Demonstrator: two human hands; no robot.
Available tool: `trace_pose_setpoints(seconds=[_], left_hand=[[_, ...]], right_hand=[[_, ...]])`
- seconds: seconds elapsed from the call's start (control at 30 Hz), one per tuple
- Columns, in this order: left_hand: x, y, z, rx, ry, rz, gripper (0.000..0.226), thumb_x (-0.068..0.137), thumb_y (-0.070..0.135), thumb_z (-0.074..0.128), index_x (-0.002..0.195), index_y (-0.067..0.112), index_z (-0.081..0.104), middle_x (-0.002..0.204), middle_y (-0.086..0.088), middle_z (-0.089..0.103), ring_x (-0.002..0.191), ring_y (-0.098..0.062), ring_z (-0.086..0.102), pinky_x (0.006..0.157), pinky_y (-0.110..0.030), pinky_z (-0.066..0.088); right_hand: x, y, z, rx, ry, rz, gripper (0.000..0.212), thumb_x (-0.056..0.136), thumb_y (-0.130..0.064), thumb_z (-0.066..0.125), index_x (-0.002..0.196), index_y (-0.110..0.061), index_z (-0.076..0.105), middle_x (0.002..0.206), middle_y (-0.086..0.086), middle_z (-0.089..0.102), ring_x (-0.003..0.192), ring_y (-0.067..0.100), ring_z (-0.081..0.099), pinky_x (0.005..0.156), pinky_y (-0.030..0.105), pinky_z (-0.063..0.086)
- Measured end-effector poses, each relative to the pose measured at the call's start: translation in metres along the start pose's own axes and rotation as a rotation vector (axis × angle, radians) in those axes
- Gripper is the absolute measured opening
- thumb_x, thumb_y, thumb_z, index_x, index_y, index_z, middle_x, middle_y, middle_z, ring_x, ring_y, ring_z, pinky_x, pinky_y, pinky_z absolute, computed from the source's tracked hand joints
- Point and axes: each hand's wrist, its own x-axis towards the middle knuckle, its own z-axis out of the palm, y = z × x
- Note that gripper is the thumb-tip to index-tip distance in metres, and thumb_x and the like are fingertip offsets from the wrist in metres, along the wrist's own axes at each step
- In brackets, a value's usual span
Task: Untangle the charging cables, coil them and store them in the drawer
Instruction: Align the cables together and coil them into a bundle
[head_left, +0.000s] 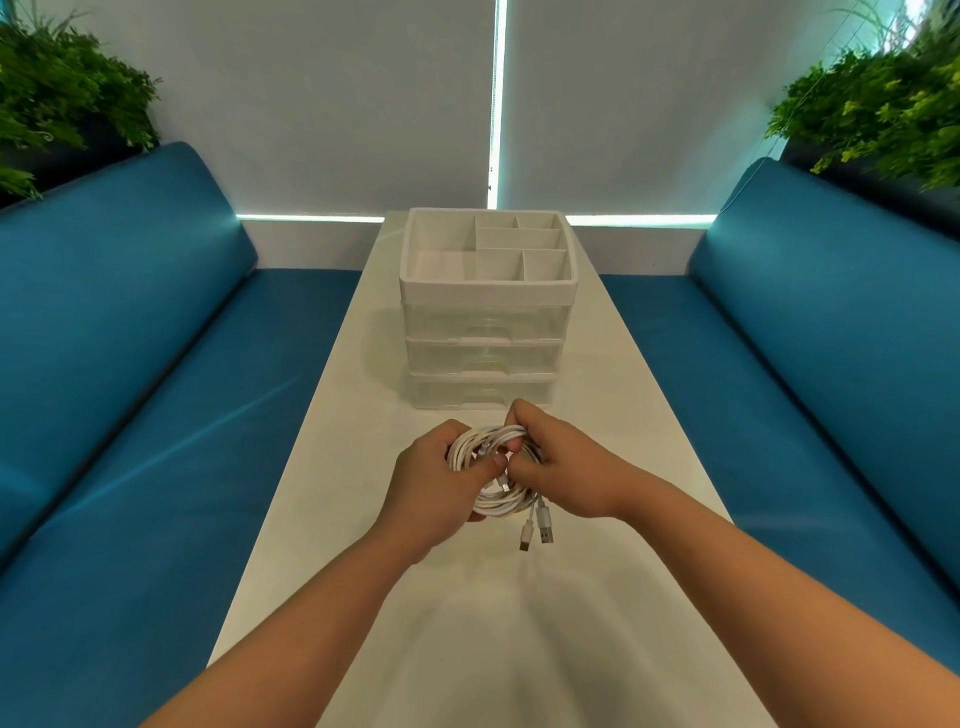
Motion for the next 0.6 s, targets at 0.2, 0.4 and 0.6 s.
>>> trace_pose_setpoints(seconds=[0.2,0.4,0.6], left_hand=[[-0.002,-0.002,0.007,0.091,0.141,0.052,0.018,0.085,0.028,0.073,0.086,0.013,0.063,0.079,-0.005,0.068,0.068,-0.021,0.07,0.051,-0.038,0.06],[-0.001,-0.007,0.005,0.174,0.154,0.067,0.012,0.087,0.025,0.069,0.085,0.019,0.06,0.076,0.0,0.065,0.068,-0.021,0.064,0.057,-0.038,0.058],[0.007,-0.005,-0.001,0.194,0.094,0.013,0.008,0.083,0.021,0.066,0.085,0.015,0.061,0.085,0.001,0.058,0.073,-0.016,0.054,0.064,-0.03,0.041]], right_hand=[[0.0,-0.004,0.006,-0.024,0.057,-0.012,0.01,0.094,-0.015,0.049,0.089,-0.012,0.041,0.074,-0.003,0.049,0.058,0.006,0.039,0.053,0.017,0.035],[0.0,-0.006,0.005,-0.048,0.023,-0.01,0.01,0.091,-0.013,0.052,0.092,-0.011,0.043,0.076,-0.002,0.051,0.064,0.011,0.043,0.059,0.025,0.039],[-0.002,-0.007,0.008,-0.006,0.062,-0.02,0.008,0.092,-0.009,0.047,0.091,-0.012,0.04,0.071,-0.004,0.044,0.06,0.011,0.036,0.055,0.023,0.034]])
